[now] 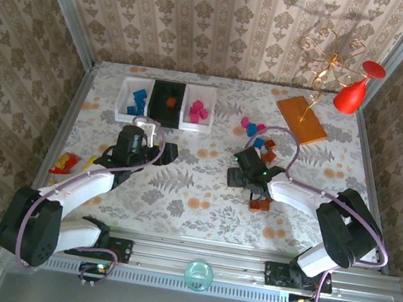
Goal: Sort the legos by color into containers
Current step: Pick up the lego from the center of the table.
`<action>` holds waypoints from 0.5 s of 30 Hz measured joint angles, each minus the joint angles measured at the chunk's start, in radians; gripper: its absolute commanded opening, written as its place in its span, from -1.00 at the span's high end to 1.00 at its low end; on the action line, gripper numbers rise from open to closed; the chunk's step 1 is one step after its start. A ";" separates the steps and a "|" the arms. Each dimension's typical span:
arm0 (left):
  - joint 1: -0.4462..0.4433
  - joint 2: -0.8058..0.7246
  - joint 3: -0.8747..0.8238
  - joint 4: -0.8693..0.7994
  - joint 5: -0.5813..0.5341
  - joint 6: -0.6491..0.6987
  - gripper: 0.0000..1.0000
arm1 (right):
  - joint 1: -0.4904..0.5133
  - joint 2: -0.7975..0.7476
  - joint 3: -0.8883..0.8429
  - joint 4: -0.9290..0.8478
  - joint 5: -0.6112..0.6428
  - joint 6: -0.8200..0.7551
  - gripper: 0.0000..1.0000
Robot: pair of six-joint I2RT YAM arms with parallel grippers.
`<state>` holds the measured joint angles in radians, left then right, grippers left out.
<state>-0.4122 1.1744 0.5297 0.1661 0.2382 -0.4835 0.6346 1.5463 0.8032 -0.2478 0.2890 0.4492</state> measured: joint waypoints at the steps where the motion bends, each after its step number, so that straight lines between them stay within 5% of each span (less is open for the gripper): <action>1: -0.001 0.000 -0.002 0.001 -0.001 0.000 -0.59 | 0.009 -0.005 -0.007 -0.010 0.013 0.001 -0.72; 15: -0.031 0.027 -0.004 0.023 -0.023 0.000 -0.59 | 0.009 -0.021 -0.082 0.001 0.043 0.019 -0.71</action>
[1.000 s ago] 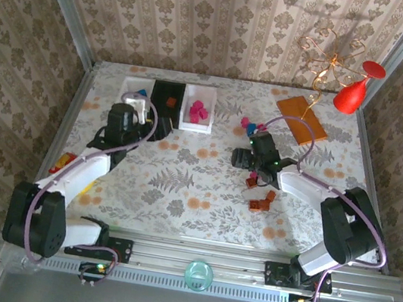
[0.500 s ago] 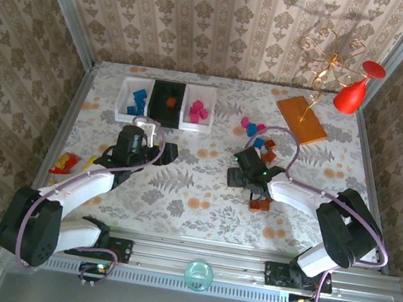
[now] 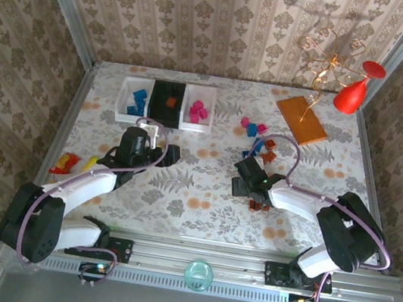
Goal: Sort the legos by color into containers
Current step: Pick up the lego from the center of the table.
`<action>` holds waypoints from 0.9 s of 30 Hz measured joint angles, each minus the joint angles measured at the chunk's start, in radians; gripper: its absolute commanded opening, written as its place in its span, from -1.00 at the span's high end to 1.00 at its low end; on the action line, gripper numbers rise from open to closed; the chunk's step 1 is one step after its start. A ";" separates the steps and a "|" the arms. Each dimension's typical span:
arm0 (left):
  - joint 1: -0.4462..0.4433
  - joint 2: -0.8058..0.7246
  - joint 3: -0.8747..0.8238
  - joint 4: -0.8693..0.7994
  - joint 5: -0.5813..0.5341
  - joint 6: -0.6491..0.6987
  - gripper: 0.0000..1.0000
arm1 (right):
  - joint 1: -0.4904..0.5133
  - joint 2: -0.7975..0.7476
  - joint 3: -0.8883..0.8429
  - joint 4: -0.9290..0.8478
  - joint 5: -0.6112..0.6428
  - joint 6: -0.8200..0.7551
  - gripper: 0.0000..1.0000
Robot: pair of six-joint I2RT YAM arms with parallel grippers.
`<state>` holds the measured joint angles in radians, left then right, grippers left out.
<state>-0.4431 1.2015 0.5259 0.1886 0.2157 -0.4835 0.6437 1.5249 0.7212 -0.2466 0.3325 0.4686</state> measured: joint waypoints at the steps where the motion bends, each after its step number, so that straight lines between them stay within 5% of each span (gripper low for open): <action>1: -0.001 0.000 0.000 0.000 -0.003 0.000 -0.60 | 0.000 0.005 0.000 0.008 -0.006 -0.001 -0.70; 14: -0.002 0.000 -0.002 0.000 -0.022 0.000 -0.60 | 0.025 0.031 0.002 0.086 -0.106 -0.045 -0.15; 27: -0.002 -0.051 -0.030 -0.004 -0.041 0.000 -0.60 | 0.025 0.147 0.086 0.128 -0.083 -0.046 -0.05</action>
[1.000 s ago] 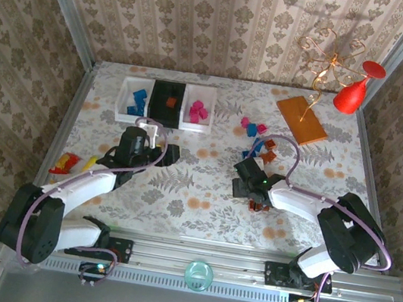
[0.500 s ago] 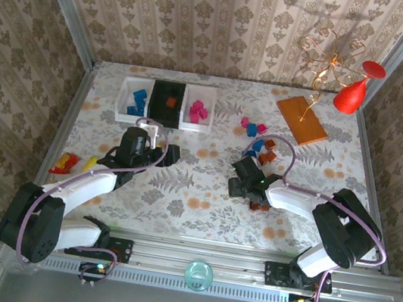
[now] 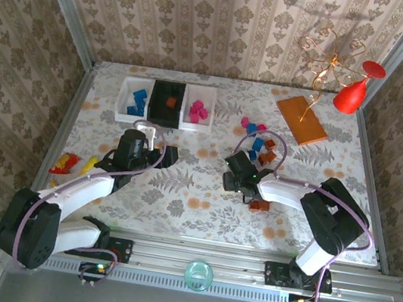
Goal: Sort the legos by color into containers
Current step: Pick up the lego from the center of the table, then place the lego in the container.
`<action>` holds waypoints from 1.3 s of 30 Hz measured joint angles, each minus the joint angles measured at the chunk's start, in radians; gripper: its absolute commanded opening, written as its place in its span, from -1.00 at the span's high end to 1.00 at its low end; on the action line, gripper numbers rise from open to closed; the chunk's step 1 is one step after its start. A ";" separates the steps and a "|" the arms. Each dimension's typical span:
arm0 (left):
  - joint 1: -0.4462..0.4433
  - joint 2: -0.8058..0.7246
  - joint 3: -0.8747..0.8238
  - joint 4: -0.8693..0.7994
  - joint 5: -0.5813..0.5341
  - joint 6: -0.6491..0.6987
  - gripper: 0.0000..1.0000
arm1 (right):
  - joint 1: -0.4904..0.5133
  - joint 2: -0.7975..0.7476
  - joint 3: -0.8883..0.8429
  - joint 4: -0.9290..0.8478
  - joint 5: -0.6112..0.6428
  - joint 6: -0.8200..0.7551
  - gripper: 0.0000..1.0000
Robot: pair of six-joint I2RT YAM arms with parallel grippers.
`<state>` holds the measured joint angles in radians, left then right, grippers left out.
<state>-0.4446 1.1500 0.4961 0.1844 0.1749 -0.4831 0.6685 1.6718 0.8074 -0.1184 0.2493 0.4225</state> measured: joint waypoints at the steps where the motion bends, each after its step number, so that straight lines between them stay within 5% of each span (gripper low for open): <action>1: 0.000 -0.003 0.000 -0.001 0.000 0.000 -0.60 | 0.000 0.004 0.003 0.000 0.005 0.001 -0.01; 6: 0.000 -0.028 -0.005 -0.018 -0.024 0.000 -0.61 | 0.000 0.029 0.026 0.032 0.004 -0.001 0.32; 11: 0.017 -0.113 -0.051 -0.035 -0.074 0.001 -0.74 | 0.011 0.029 0.032 0.117 -0.061 -0.003 0.38; 17: 0.181 -0.286 -0.097 -0.053 -0.064 -0.028 -0.82 | 0.023 0.038 0.104 0.287 -0.169 0.028 0.38; 27: 0.297 -0.375 -0.109 -0.079 0.065 -0.094 -0.82 | 0.028 0.341 0.525 0.473 -0.250 0.083 0.37; 39: 0.297 -0.380 -0.101 -0.170 0.121 -0.097 -0.84 | 0.010 0.779 1.174 0.322 -0.294 0.087 0.22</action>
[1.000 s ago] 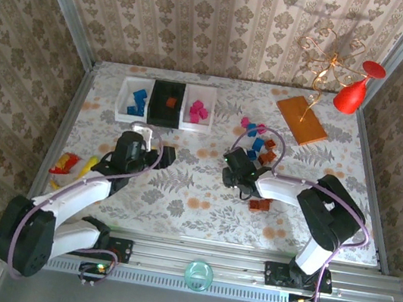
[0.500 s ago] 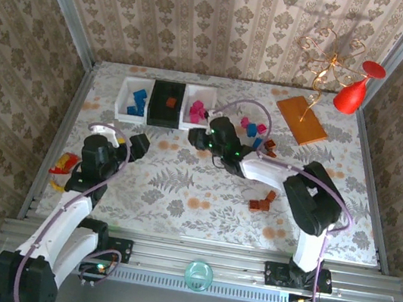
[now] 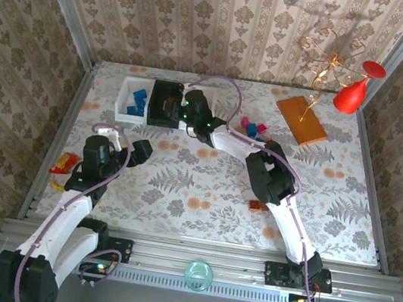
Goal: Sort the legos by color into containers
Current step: Place the lego in the container, then pick up the lego from the bottom-center of the table.
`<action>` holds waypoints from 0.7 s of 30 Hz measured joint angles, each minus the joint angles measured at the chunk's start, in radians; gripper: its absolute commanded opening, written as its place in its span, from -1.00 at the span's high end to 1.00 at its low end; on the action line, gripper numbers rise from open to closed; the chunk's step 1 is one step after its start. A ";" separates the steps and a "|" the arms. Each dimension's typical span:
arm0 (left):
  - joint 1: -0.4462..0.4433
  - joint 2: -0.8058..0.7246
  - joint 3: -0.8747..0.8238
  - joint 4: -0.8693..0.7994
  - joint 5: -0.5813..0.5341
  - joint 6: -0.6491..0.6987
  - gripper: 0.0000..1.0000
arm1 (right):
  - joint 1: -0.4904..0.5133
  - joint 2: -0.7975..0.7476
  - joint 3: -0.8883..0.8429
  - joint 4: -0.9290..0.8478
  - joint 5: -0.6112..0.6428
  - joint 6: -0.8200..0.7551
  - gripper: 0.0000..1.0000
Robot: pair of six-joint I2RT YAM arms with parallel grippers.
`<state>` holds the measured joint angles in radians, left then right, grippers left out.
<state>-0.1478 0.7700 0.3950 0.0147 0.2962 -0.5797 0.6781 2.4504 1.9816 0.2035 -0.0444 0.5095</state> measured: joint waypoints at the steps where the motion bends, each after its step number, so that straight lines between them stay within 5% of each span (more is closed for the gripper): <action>1: 0.000 -0.010 0.000 -0.011 0.000 0.000 -0.84 | -0.002 0.027 0.048 -0.021 -0.005 0.002 0.16; 11: -0.002 -0.052 0.000 -0.089 0.004 0.026 -0.84 | -0.023 0.061 0.163 -0.131 -0.096 0.005 -0.31; 15: -0.047 -0.037 0.005 -0.090 -0.006 0.026 -0.84 | -0.031 -0.121 -0.079 -0.111 -0.108 -0.017 -0.41; 21: -0.227 0.045 0.030 -0.046 -0.061 0.026 -0.84 | -0.043 -0.536 -0.534 -0.104 -0.021 -0.066 -0.58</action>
<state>-0.3744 0.8150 0.4248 -0.0311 0.2348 -0.5533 0.6346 1.9148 1.4479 0.0998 -0.0658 0.4438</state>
